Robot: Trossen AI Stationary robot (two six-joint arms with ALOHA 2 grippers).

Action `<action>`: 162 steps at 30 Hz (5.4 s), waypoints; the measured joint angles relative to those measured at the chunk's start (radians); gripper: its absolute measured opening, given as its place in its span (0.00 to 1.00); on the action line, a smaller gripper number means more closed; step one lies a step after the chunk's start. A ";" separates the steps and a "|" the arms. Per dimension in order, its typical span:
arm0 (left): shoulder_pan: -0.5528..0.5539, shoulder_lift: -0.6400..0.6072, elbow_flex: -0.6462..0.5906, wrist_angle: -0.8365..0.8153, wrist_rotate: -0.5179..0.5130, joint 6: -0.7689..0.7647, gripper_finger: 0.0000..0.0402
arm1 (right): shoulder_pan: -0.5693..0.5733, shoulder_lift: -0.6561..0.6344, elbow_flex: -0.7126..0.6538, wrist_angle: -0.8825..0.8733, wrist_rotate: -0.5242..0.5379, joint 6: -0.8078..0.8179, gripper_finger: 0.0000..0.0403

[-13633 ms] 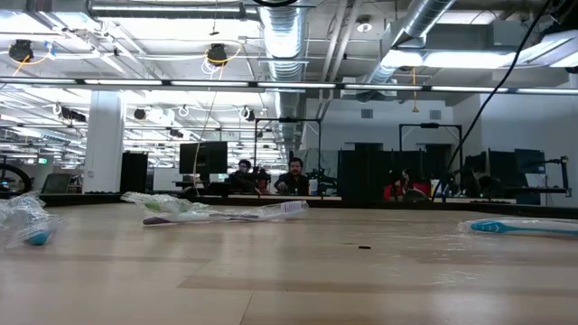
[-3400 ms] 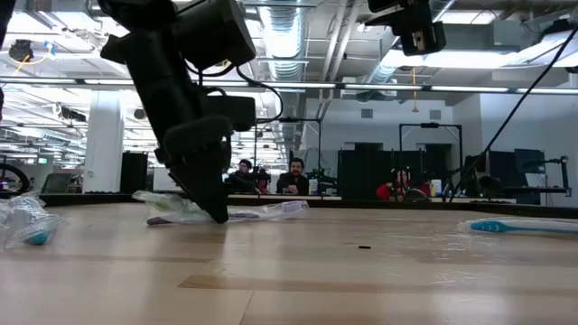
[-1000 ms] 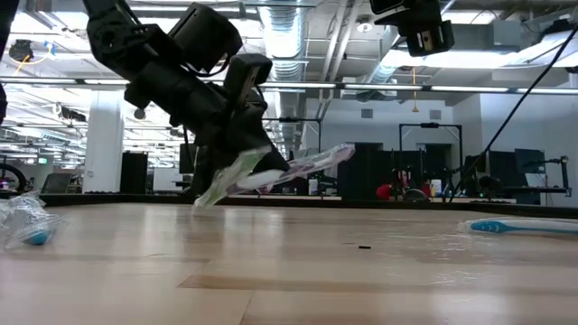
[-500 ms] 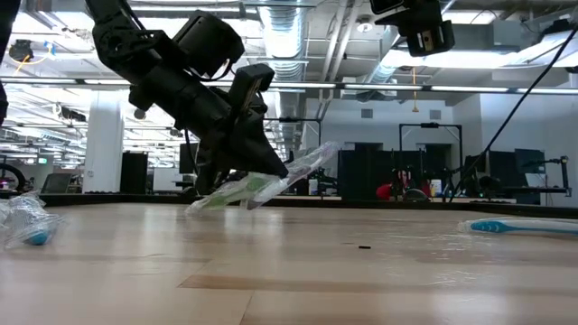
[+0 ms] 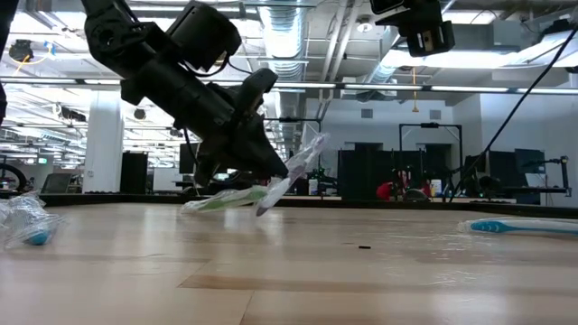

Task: Pick & Place toothbrushing station
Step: Put the purple toothbrush into the black organizer

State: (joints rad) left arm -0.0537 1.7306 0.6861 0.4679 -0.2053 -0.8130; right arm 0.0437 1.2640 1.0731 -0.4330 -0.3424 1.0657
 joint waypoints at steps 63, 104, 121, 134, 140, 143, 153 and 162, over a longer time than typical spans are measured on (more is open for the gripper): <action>-0.025 -0.012 0.001 0.460 0.636 -0.037 0.00 | -0.087 0.000 0.000 0.013 -0.132 -0.245 0.60; -0.042 -0.206 0.008 0.096 0.422 0.065 0.00 | -0.191 0.001 0.000 -0.025 -0.158 0.052 0.63; -0.082 -0.206 0.115 -0.237 0.170 0.220 0.00 | -0.211 0.001 0.000 -0.113 -0.123 0.110 0.63; -0.103 -0.206 0.326 -0.600 -0.169 0.508 0.00 | -0.246 0.087 0.001 -0.084 -0.102 0.108 0.63; -0.090 -0.206 0.336 -0.678 -0.172 0.506 0.00 | -0.246 0.173 -0.001 0.041 -0.109 0.109 0.63; -0.090 -0.204 0.335 -0.730 -0.171 0.469 0.00 | -0.246 0.181 0.000 0.101 -0.128 0.132 0.63; -0.102 -0.200 0.331 -0.745 -0.186 0.444 0.00 | -0.258 0.201 -0.001 0.116 -0.140 0.141 0.63; -0.089 -0.189 0.344 -0.697 -0.172 0.488 0.00 | -0.257 0.212 0.001 0.144 -0.149 0.144 0.63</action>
State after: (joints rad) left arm -0.1427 1.5414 1.0306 -0.2294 -0.3768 -0.3252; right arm -0.2135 1.4757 1.0744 -0.2888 -0.4915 1.2096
